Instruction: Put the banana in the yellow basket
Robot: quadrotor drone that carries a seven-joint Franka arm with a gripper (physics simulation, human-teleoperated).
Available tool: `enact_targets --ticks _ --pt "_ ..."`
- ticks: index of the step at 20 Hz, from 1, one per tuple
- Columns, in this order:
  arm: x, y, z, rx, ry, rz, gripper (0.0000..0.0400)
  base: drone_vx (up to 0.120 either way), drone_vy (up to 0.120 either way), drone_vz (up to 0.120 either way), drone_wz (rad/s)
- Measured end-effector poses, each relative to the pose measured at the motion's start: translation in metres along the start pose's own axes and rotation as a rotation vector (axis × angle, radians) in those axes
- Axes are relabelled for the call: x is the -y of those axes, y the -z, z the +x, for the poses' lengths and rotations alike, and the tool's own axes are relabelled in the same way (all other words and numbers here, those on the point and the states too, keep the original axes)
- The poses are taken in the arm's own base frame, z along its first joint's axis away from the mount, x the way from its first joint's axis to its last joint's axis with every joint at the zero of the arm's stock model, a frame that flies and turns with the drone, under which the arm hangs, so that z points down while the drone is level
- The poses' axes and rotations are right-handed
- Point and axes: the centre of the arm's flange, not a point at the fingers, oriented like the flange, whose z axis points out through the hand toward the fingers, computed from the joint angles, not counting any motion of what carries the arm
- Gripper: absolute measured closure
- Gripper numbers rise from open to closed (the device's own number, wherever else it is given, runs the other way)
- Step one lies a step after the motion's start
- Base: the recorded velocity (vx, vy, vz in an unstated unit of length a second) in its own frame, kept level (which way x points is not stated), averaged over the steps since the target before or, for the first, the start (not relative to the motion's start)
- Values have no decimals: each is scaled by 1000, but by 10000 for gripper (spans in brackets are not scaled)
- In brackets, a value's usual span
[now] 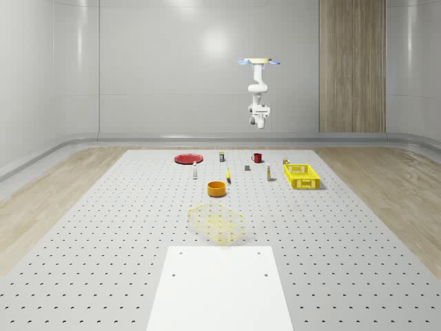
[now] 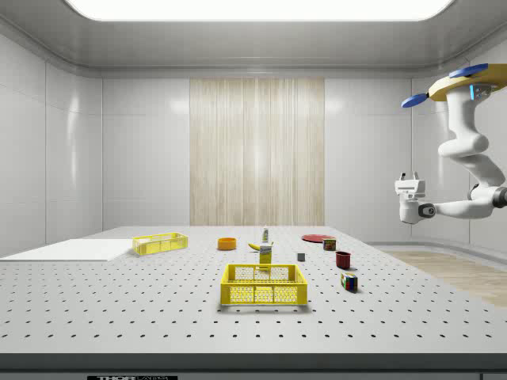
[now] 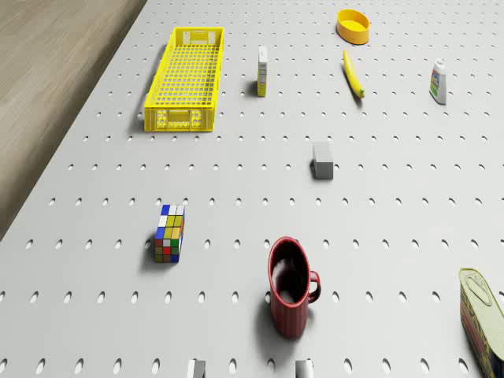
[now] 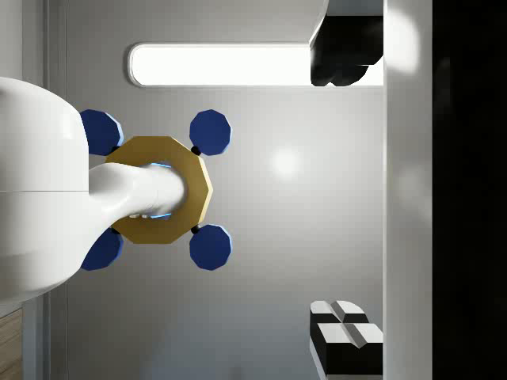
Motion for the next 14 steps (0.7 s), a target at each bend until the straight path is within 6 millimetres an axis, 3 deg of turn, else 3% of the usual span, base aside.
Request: enact_targets --ticks 4,9,14 --pt "-3 30 -2 -2 0 2 0 0 -20 0 0" --pt "-2 61 -2 -5 0 5 0 0 -120 0 0" --pt "-1 81 -1 -8 0 8 0 0 -120 0 0"
